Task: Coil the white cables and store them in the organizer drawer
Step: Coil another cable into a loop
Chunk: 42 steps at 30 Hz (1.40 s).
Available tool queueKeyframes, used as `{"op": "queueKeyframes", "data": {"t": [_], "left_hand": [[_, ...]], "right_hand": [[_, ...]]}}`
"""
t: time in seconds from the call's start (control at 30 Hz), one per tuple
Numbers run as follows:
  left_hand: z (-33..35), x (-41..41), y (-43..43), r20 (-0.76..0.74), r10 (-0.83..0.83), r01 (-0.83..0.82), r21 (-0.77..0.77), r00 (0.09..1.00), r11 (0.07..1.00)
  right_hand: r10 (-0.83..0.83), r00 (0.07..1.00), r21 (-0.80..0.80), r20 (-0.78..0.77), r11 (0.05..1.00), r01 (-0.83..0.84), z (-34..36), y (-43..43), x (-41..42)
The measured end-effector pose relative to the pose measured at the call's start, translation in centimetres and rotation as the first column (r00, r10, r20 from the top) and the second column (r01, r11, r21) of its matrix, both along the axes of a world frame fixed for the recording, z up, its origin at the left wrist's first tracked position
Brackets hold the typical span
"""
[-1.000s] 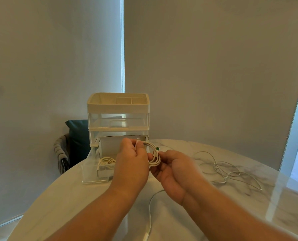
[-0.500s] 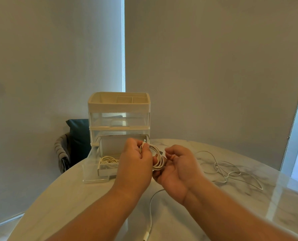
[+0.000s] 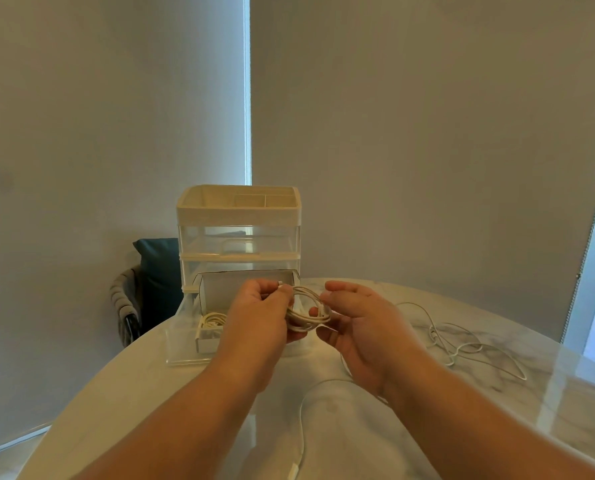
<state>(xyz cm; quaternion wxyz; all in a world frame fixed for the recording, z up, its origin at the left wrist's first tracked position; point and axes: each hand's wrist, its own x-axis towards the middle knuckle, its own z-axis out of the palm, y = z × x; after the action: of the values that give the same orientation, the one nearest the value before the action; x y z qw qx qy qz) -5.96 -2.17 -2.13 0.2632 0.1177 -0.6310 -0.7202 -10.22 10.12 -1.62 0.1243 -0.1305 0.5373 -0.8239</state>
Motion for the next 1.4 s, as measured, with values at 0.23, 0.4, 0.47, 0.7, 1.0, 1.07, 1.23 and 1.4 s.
{"op": "queueKeyframes", "data": {"t": [0.23, 0.4, 0.47, 0.7, 1.0, 1.07, 1.23, 1.4], "left_hand": [[0.0, 0.0, -0.2, 0.042, -0.055, 0.049, 0.143, 0.998, 0.989], [0.1, -0.3, 0.0, 0.031, 0.005, -0.009, 0.131, 0.999, 0.991], [0.0, -0.5, 0.2, 0.044, 0.028, -0.031, 0.079, 0.999, 0.996], [-0.4, 0.1, 1.4, 0.053, 0.046, -0.037, -0.151, 0.998, 0.988], [0.2, 0.7, 1.0, 0.021, 0.005, 0.001, -0.279, 1.000, 0.960], [0.1, 0.6, 0.9, 0.019, 0.015, -0.008, -0.339, 1.000, 0.941], [-0.3, 0.5, 0.8, 0.000, 0.071, -0.064, -0.439, 0.997, 0.896], [-0.4, 0.5, 0.8, -0.040, 0.126, -0.130, -0.464, 0.991, 0.876]], "right_hand": [[-0.070, 0.995, 0.094, -0.065, 0.993, 0.076, -0.1, 0.3, -0.5], [0.022, 0.998, 0.027, 0.058, 0.999, -0.024, -0.1, 0.1, -0.3], [0.085, 0.988, 0.029, 0.127, 0.996, -0.089, -0.1, -0.2, 0.0], [0.217, 0.960, 0.065, 0.177, 0.971, -0.232, 0.0, -0.3, 0.7], [0.161, 0.969, 0.107, 0.188, 0.977, -0.183, -0.2, -0.2, 0.6], [0.134, 0.964, 0.111, 0.230, 0.980, -0.163, -0.1, -0.2, 0.6], [0.010, 0.970, 0.086, 0.243, 0.996, -0.032, -1.0, -0.8, 0.5], [-0.021, 0.993, 0.065, 0.116, 0.998, 0.013, -2.1, -1.5, 0.7]]}}
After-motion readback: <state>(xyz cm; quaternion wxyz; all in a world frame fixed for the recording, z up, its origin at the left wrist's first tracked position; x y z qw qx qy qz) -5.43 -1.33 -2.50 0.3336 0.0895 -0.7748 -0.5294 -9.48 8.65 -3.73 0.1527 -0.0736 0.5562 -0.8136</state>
